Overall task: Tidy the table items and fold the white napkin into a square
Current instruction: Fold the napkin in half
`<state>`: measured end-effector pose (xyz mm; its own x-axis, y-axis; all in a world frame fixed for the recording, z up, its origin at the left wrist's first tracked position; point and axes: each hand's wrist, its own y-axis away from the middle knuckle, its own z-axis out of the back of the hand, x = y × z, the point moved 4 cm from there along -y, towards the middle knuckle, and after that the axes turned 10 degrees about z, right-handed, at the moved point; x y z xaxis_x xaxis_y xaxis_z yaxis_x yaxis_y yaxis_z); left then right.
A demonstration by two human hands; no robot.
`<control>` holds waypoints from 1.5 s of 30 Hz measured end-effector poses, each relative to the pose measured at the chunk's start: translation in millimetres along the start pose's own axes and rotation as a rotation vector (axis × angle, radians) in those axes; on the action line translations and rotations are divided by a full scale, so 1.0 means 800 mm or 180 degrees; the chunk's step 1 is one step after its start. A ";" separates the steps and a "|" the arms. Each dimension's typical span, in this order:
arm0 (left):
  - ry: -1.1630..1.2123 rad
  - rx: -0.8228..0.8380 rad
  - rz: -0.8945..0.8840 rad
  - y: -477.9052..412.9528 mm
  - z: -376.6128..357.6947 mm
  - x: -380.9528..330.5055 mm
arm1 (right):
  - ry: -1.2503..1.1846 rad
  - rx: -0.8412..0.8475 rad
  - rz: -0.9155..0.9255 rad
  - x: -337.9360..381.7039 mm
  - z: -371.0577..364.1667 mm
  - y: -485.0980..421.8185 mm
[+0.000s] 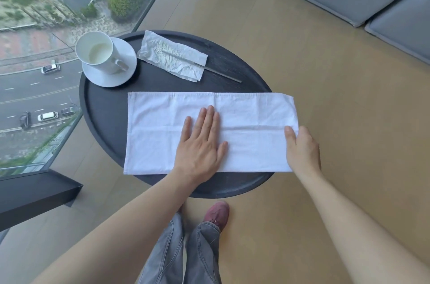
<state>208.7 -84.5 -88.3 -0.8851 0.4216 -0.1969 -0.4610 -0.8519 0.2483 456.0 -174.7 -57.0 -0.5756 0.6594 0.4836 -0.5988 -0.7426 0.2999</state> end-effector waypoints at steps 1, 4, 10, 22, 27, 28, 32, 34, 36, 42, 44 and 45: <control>0.0017 0.0044 0.0009 0.000 0.000 -0.006 | -0.0062 -0.0024 0.0059 0.002 0.009 0.000; 0.0111 0.0414 0.0028 -0.002 0.008 -0.018 | -0.0431 0.0010 0.0160 0.019 0.040 0.001; 0.1973 0.0970 0.0562 -0.027 0.107 -0.027 | -0.1049 0.0580 0.0528 0.123 0.098 0.030; 0.3631 0.0303 0.2030 -0.057 0.165 0.109 | -0.0763 0.0709 0.1771 0.306 -0.058 0.155; 0.3462 0.0241 0.2250 -0.039 0.128 0.172 | -0.0366 0.0384 0.1857 0.289 -0.129 0.182; 0.3369 0.0178 0.2237 -0.037 0.122 0.181 | -0.0347 0.0320 0.1884 0.287 -0.140 0.186; 0.3247 -0.0011 0.2190 -0.033 0.104 0.204 | -0.0206 0.0158 0.2115 0.285 -0.176 0.199; 0.3211 -0.0078 0.2232 -0.032 0.097 0.212 | -0.0088 0.0169 0.2184 0.289 -0.191 0.204; 0.3096 -0.0115 0.2263 -0.032 0.095 0.216 | -0.0003 0.0162 0.2221 0.294 -0.203 0.207; 0.2663 -0.0157 0.2193 -0.036 0.096 0.215 | 0.0255 0.0177 0.2406 0.296 -0.220 0.209; 0.2367 -0.0229 0.2101 -0.035 0.096 0.213 | 0.0074 0.0088 0.2448 0.292 -0.206 0.203; 0.2105 -0.0323 0.2062 -0.032 0.097 0.211 | -0.0002 -0.0028 0.2424 0.286 -0.196 0.196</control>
<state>66.7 32.6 -54.7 -0.7376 -0.3816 -0.5570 0.1457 -0.8955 0.4206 143.0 -121.6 -28.4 -0.8313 -0.0347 0.5547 -0.0409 -0.9915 -0.1233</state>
